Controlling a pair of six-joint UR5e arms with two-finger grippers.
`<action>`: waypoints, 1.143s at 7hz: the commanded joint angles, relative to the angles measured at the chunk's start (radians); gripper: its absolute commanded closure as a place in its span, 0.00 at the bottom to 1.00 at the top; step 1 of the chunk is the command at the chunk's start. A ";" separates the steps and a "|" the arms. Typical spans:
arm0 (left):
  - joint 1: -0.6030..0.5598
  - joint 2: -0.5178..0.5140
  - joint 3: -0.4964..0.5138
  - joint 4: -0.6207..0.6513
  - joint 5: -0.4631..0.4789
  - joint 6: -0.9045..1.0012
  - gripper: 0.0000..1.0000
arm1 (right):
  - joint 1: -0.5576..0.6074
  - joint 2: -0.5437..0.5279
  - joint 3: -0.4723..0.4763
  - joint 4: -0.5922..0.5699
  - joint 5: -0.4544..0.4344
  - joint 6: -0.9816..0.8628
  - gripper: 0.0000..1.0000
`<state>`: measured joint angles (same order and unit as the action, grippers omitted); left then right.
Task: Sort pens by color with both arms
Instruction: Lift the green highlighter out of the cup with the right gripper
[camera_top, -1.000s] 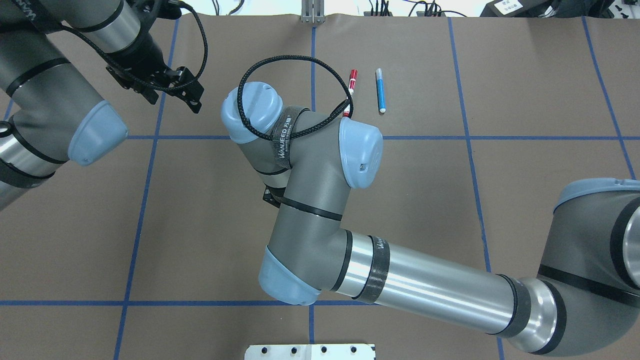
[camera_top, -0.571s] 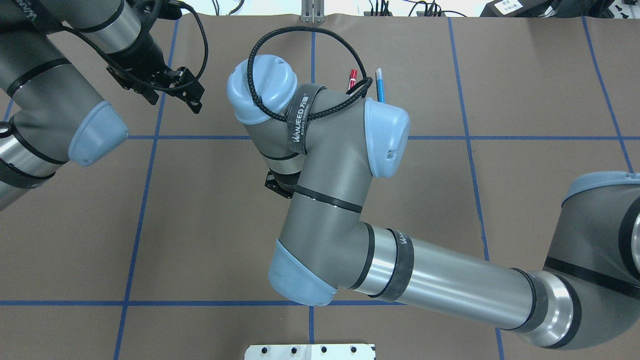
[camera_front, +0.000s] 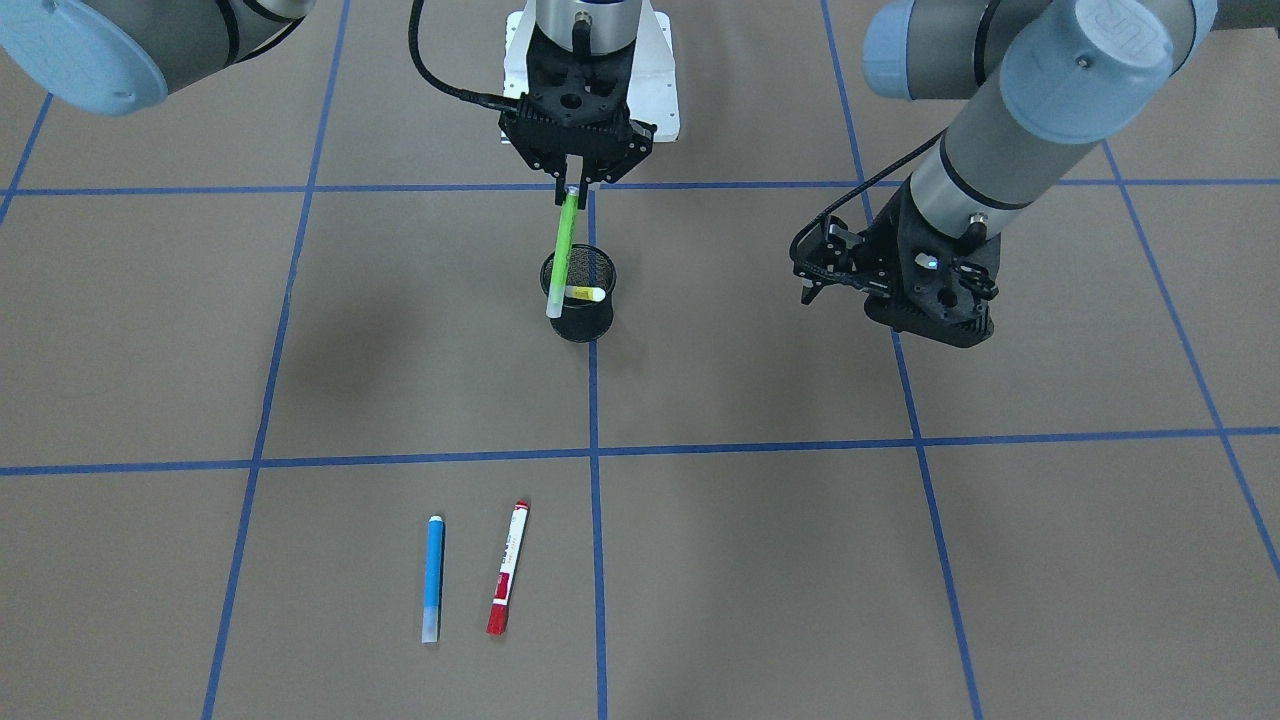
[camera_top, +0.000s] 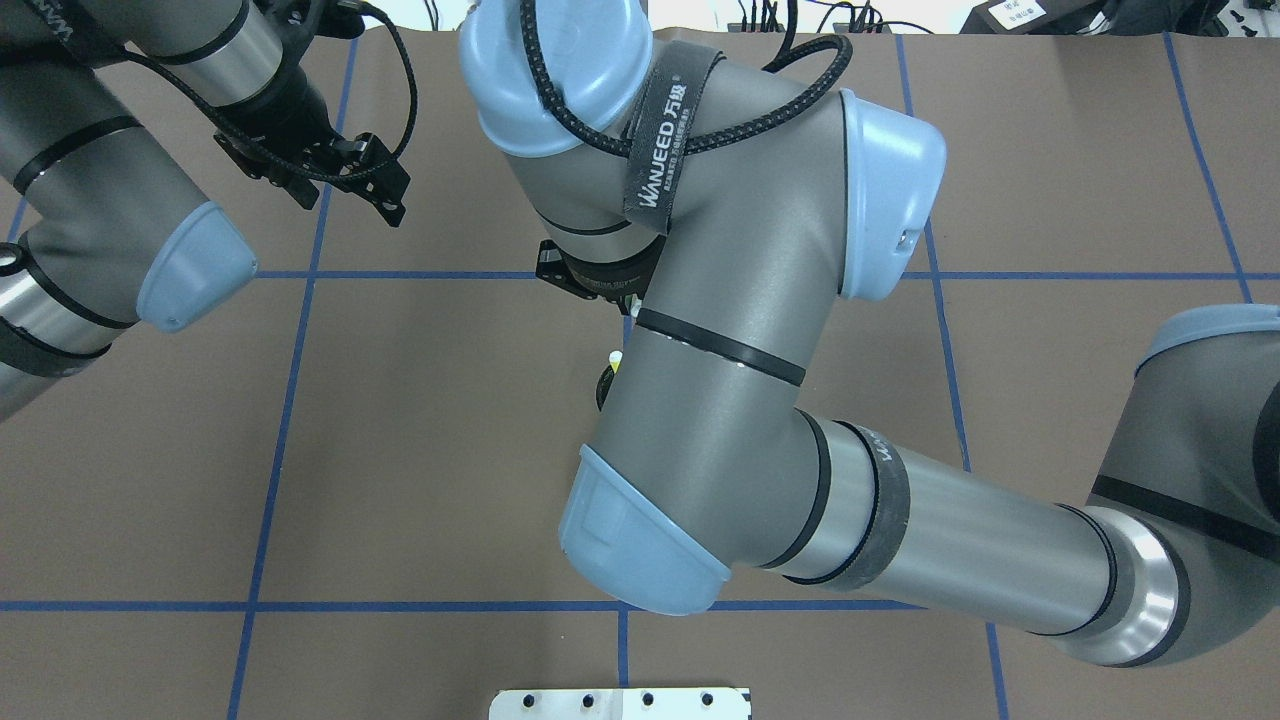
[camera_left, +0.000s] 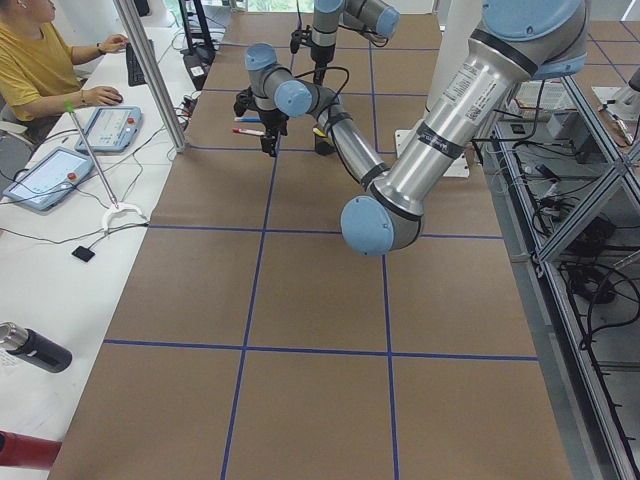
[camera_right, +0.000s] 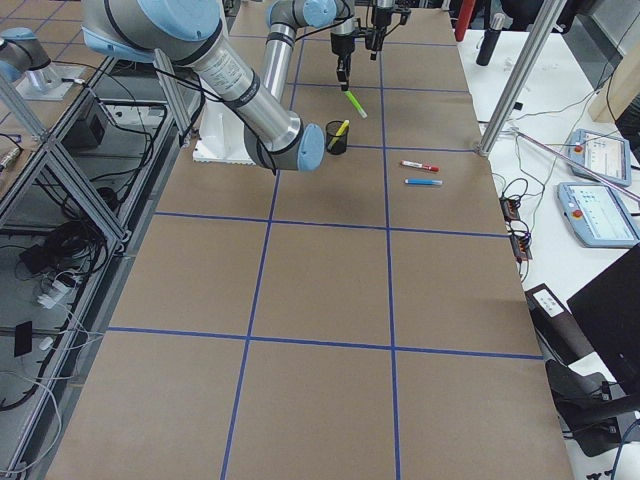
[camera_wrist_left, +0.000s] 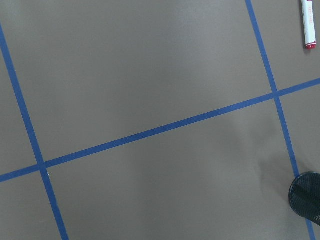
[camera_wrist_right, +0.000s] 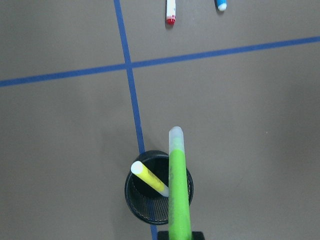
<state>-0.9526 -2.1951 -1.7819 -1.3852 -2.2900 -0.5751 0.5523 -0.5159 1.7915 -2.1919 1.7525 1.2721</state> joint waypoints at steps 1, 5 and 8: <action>0.000 0.000 -0.004 0.001 0.000 0.000 0.01 | 0.015 -0.031 -0.041 0.187 -0.137 -0.019 1.00; 0.000 -0.002 -0.007 0.002 0.001 0.000 0.01 | 0.041 -0.035 -0.441 0.652 -0.330 -0.054 1.00; 0.002 -0.006 -0.007 0.000 0.000 -0.002 0.01 | 0.040 -0.039 -0.665 0.893 -0.430 -0.062 1.00</action>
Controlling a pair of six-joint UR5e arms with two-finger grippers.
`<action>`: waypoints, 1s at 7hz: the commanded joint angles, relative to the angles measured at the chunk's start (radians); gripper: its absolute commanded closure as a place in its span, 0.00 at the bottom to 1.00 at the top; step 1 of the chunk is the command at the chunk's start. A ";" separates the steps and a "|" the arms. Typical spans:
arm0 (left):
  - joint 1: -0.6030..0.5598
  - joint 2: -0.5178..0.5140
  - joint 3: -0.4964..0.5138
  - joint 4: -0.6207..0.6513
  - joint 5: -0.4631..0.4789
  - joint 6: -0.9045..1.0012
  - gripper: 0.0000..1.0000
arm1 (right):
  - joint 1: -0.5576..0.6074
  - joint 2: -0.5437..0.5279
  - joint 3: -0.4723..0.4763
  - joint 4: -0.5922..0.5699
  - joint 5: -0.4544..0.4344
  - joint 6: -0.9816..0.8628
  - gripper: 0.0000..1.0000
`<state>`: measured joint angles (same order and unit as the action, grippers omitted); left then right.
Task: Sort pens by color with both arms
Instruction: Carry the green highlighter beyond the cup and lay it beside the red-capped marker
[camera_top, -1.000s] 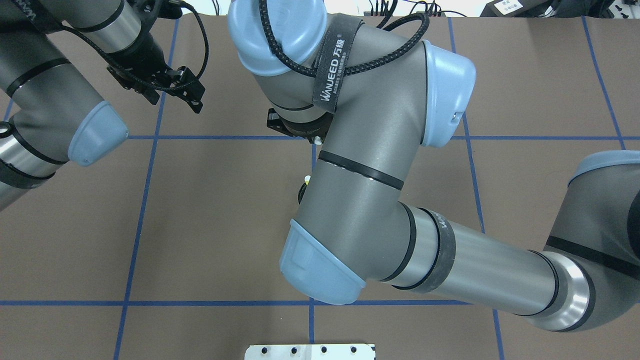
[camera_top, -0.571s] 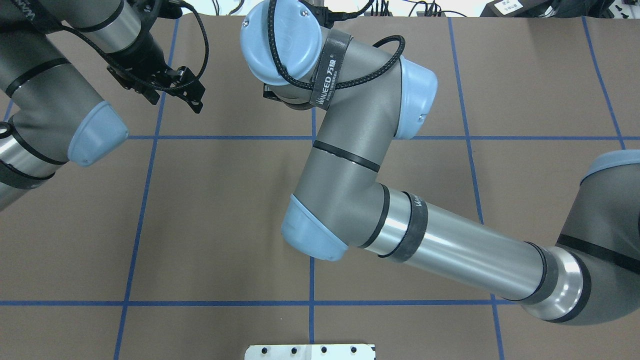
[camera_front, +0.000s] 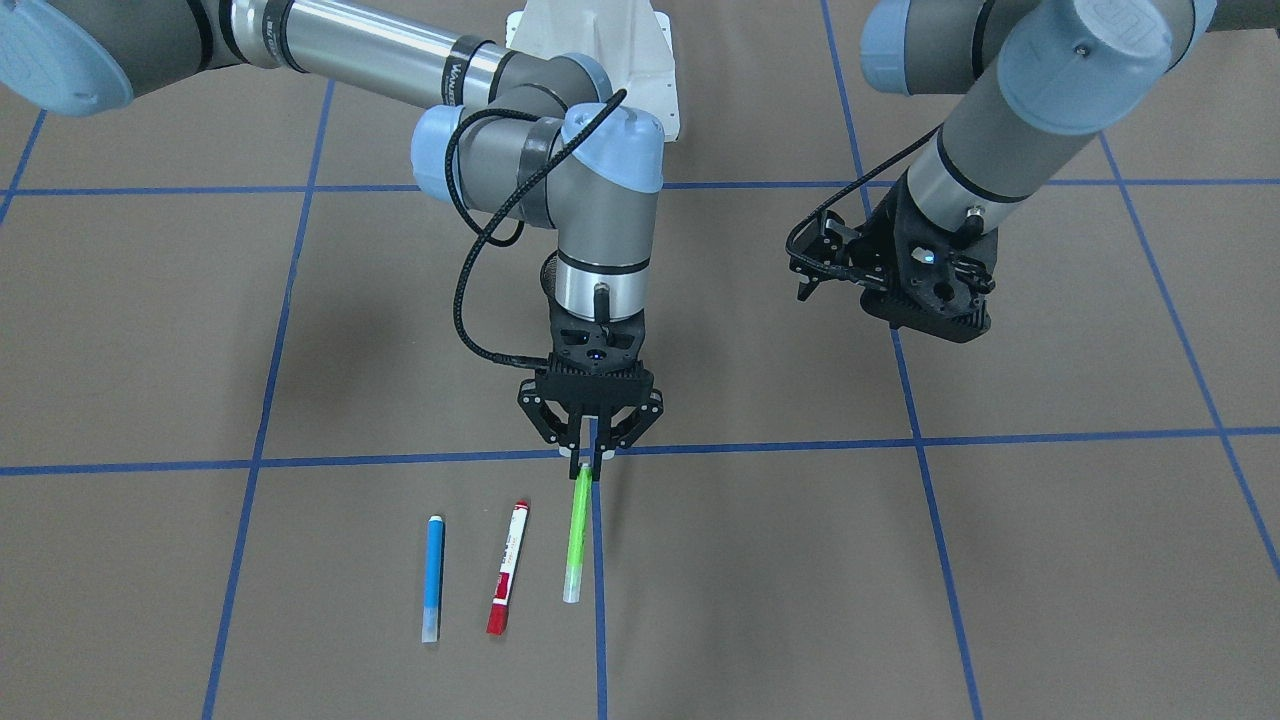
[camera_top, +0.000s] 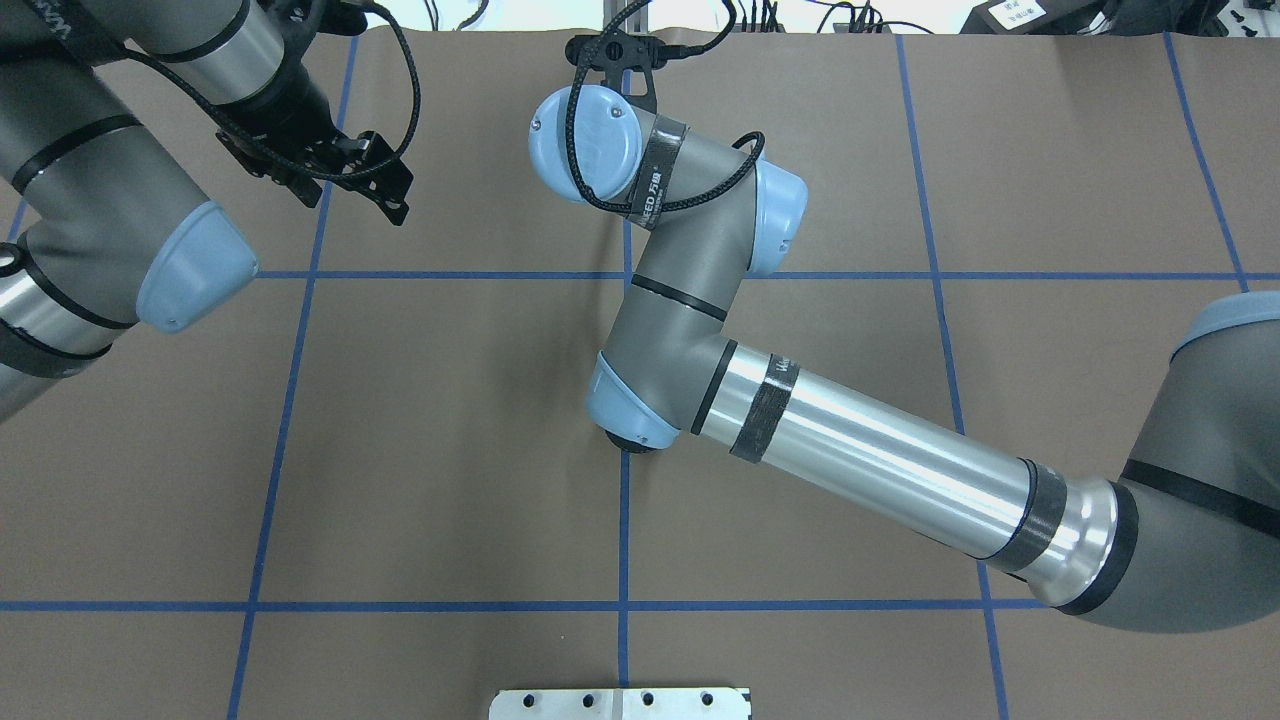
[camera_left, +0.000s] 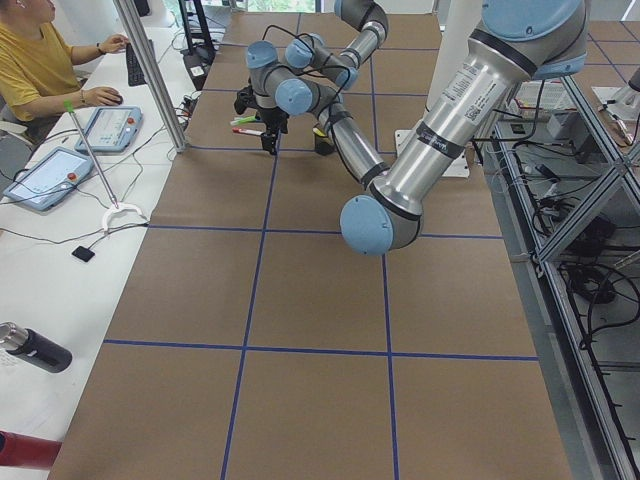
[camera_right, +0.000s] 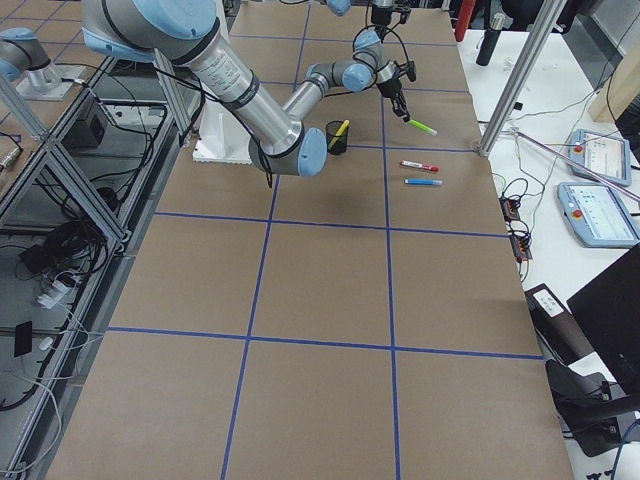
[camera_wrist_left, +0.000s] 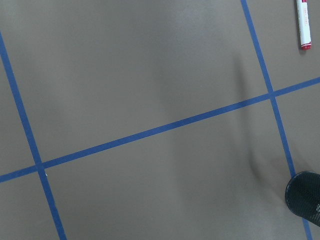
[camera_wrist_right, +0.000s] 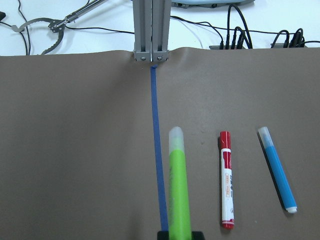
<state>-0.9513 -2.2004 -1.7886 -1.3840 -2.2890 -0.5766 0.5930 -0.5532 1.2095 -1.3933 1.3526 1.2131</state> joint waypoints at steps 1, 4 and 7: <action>0.000 -0.001 0.000 -0.001 0.000 0.000 0.01 | -0.008 -0.002 -0.137 0.164 -0.068 -0.003 1.00; 0.000 0.001 0.001 -0.001 0.000 0.000 0.01 | -0.024 -0.001 -0.220 0.292 -0.099 -0.003 1.00; 0.000 0.002 0.003 -0.003 0.000 0.001 0.01 | -0.028 0.004 -0.211 0.293 -0.098 -0.001 0.08</action>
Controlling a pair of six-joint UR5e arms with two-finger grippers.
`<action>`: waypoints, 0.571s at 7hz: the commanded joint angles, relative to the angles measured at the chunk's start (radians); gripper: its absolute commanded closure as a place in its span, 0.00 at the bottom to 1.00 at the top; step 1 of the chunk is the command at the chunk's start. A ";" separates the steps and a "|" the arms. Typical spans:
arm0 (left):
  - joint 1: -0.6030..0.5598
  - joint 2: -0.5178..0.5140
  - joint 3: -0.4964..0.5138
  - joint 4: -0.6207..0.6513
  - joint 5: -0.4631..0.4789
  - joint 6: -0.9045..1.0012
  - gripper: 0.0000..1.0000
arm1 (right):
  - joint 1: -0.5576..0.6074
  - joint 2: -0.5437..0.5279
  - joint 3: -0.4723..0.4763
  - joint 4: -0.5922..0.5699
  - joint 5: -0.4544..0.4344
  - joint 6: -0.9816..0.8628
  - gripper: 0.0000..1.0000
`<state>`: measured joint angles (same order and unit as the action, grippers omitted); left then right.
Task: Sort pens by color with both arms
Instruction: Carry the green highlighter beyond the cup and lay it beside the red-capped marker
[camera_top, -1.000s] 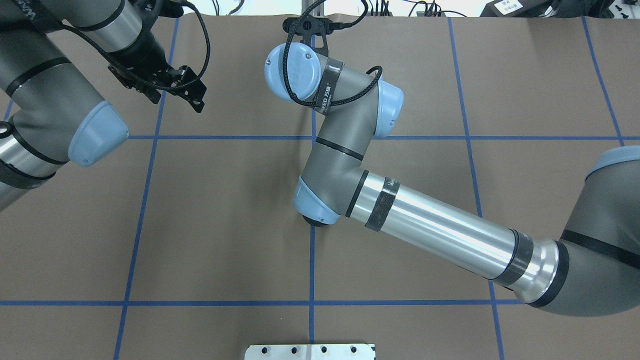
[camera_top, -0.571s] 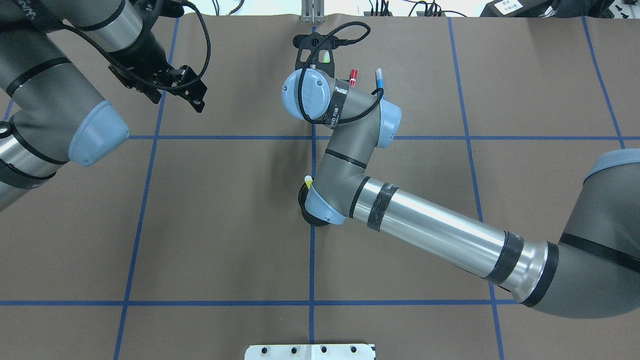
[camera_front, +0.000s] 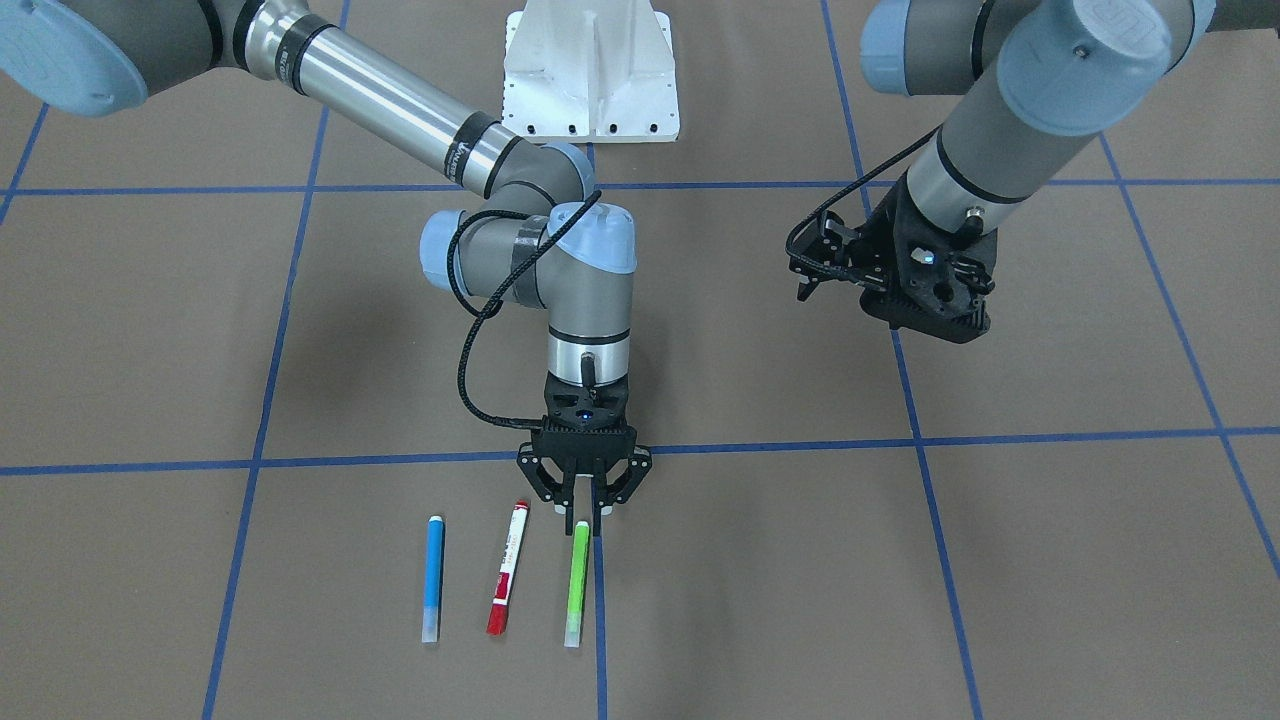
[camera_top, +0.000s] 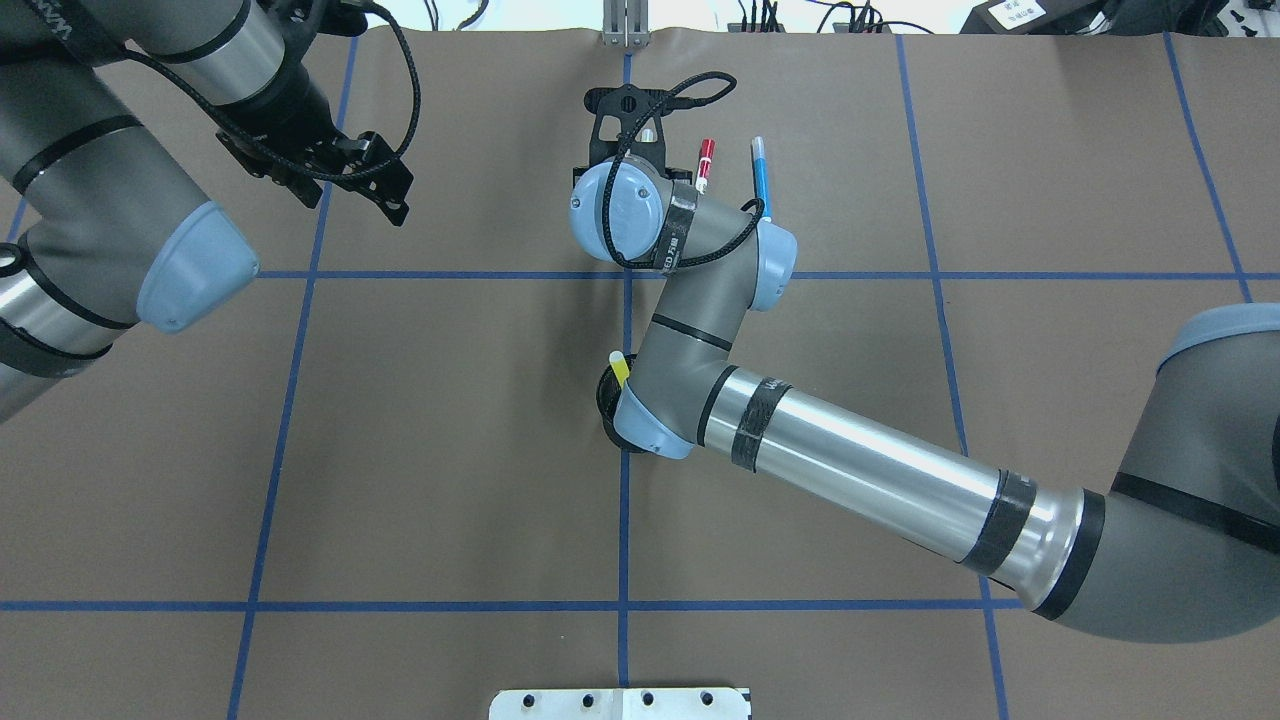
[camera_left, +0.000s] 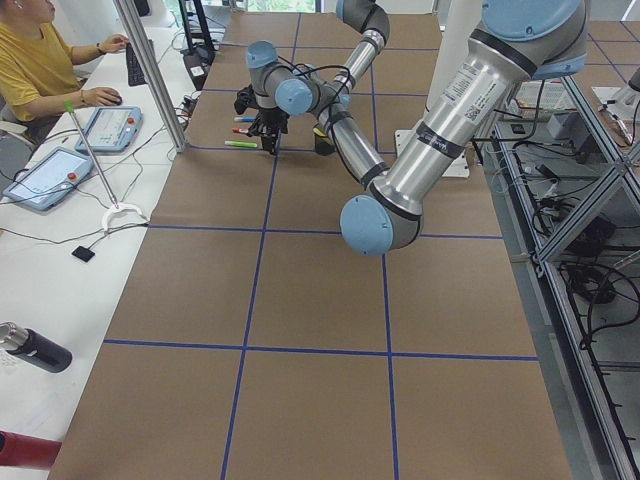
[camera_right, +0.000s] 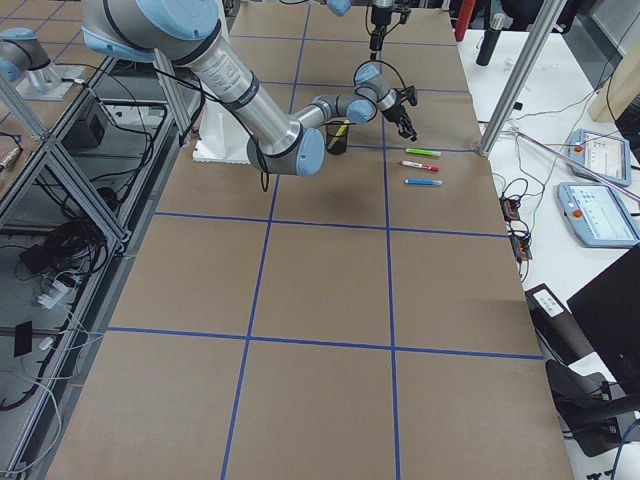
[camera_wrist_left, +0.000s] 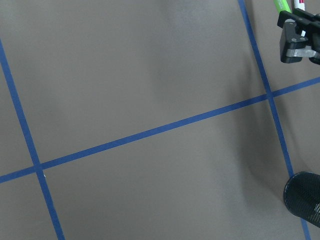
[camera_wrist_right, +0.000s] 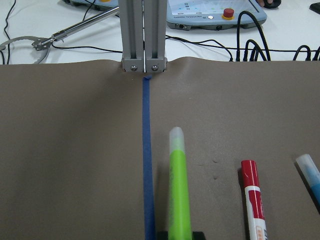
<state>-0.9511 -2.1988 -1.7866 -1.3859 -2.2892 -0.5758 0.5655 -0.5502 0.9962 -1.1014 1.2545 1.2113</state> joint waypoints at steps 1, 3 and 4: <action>0.000 0.001 0.001 0.001 0.000 -0.001 0.01 | 0.000 0.004 0.010 0.020 0.009 0.005 0.02; 0.003 -0.002 -0.001 -0.001 0.000 -0.031 0.01 | 0.048 0.001 0.039 0.023 0.174 0.014 0.01; 0.003 -0.009 -0.001 0.001 0.000 -0.070 0.00 | 0.084 -0.002 0.059 0.009 0.297 0.014 0.01</action>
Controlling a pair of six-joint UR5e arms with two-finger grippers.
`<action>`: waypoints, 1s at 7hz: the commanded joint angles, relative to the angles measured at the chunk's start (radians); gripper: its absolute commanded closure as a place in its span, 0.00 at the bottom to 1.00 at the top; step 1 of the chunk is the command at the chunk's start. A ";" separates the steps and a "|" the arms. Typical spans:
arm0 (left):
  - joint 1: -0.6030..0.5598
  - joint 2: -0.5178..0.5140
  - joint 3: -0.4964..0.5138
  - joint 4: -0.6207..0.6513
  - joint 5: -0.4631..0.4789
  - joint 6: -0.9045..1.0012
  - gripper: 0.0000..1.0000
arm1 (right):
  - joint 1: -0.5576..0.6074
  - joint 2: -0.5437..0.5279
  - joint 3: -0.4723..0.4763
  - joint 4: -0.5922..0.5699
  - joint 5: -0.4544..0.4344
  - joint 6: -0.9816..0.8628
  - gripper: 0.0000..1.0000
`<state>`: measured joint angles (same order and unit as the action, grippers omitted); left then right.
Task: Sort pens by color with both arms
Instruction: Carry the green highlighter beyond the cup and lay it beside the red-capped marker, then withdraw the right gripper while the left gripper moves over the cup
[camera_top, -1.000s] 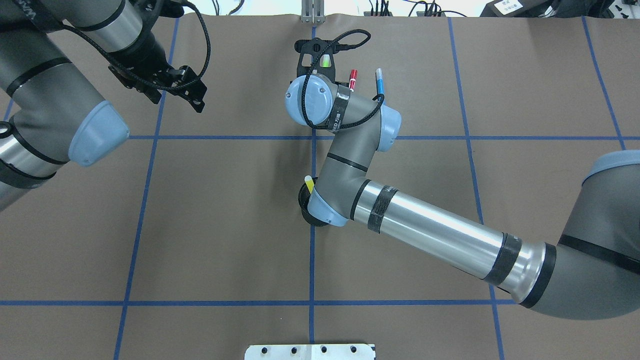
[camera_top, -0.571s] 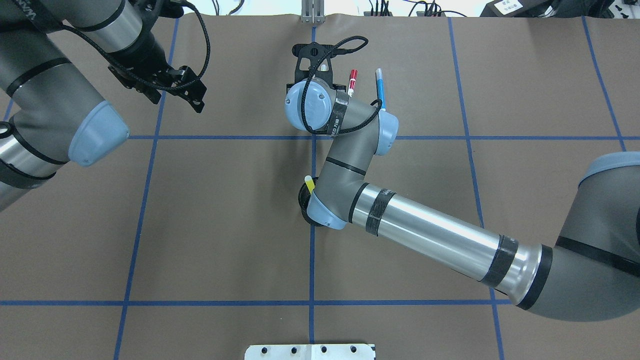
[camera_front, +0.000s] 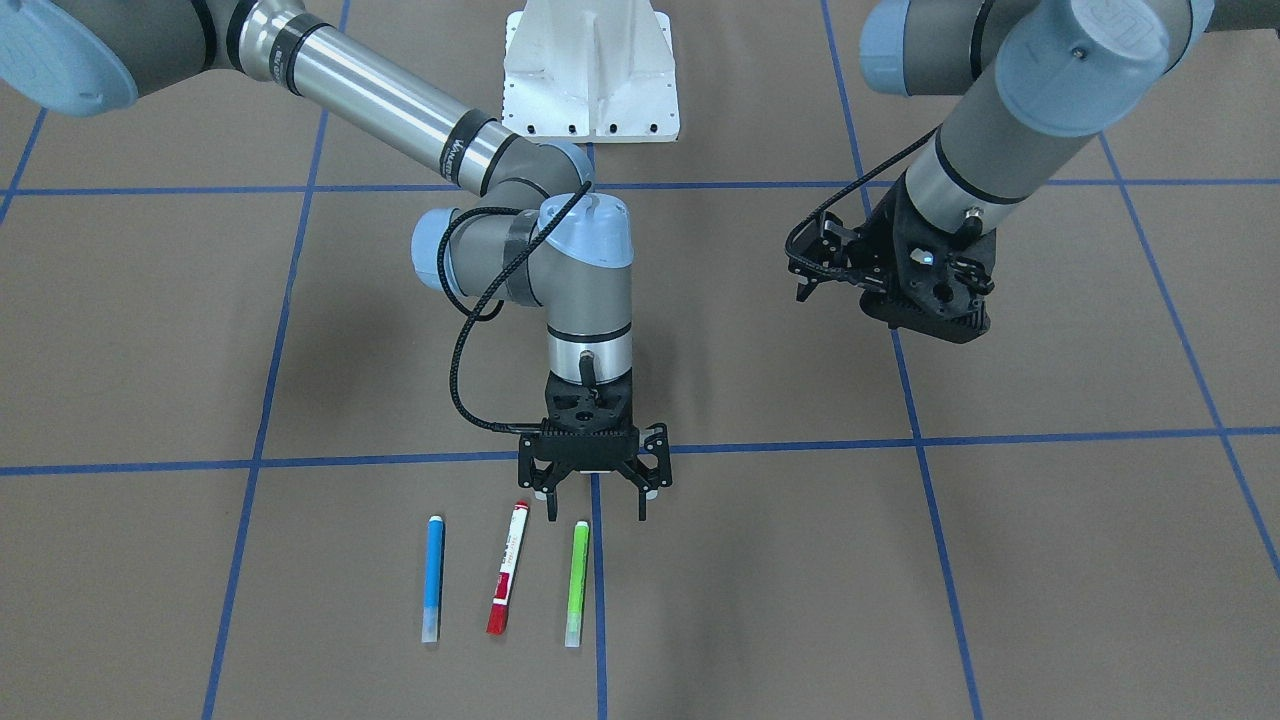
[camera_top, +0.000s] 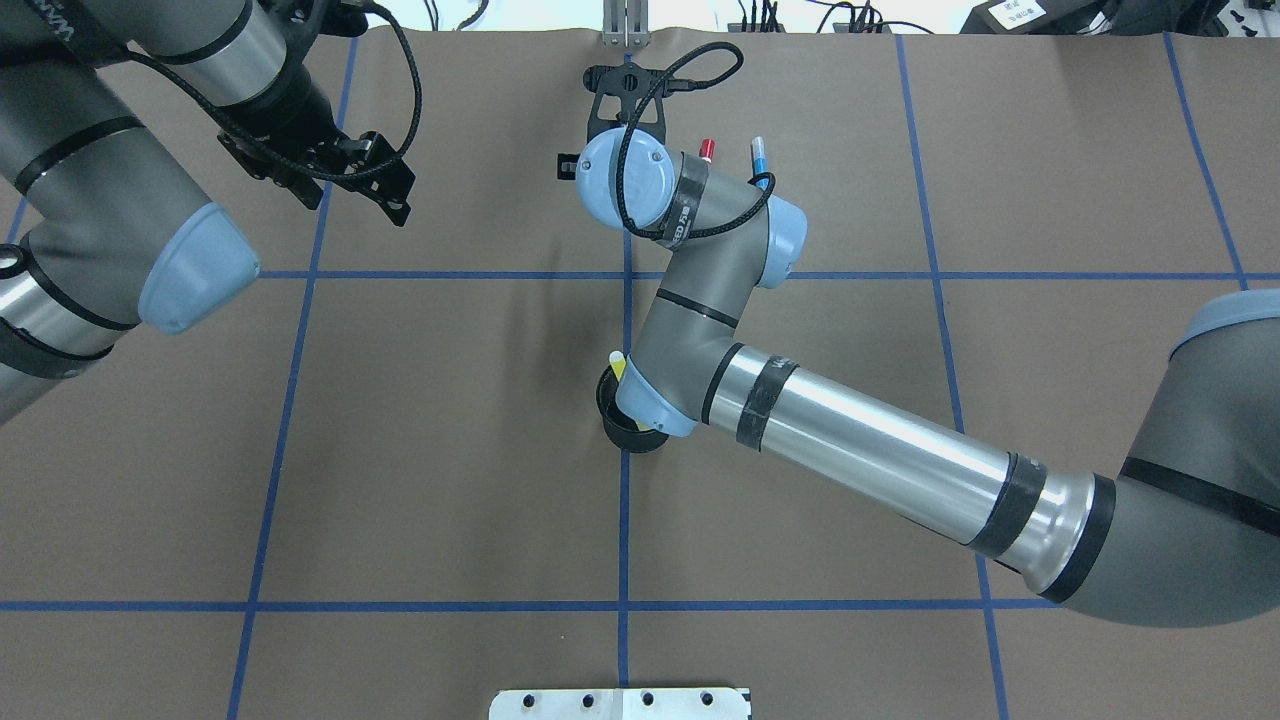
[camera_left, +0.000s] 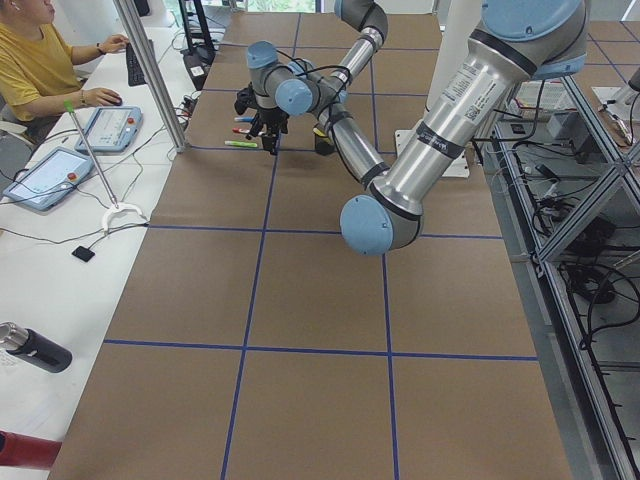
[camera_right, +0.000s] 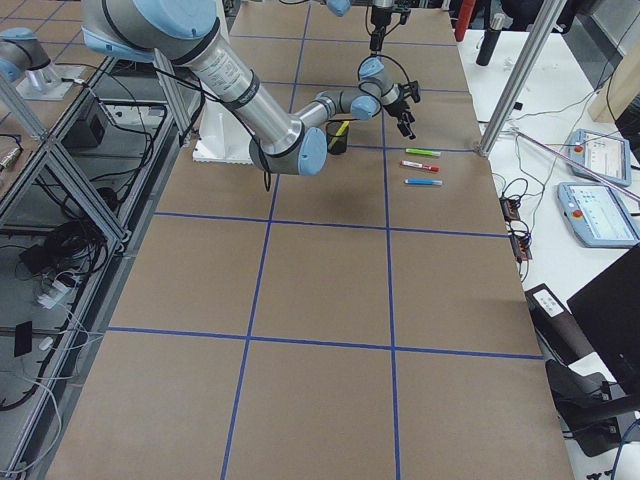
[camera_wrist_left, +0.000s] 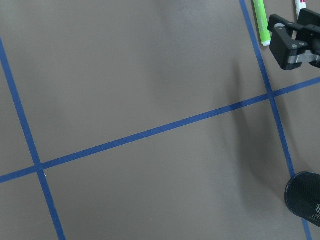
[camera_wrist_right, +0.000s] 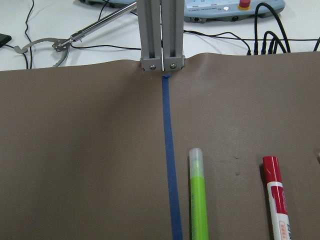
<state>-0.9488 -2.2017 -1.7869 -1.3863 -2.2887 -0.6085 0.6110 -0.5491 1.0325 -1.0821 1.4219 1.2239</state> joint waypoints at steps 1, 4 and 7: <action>0.004 -0.012 0.000 0.001 0.000 -0.081 0.00 | 0.090 -0.008 0.053 -0.089 0.273 -0.013 0.01; 0.080 -0.081 0.015 0.009 0.005 -0.349 0.00 | 0.211 -0.048 0.197 -0.400 0.609 -0.192 0.00; 0.157 -0.199 0.133 0.010 0.009 -0.575 0.00 | 0.294 -0.181 0.380 -0.604 0.760 -0.392 0.00</action>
<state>-0.8233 -2.3489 -1.7106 -1.3766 -2.2824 -1.0946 0.8720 -0.6780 1.3361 -1.5878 2.1256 0.9209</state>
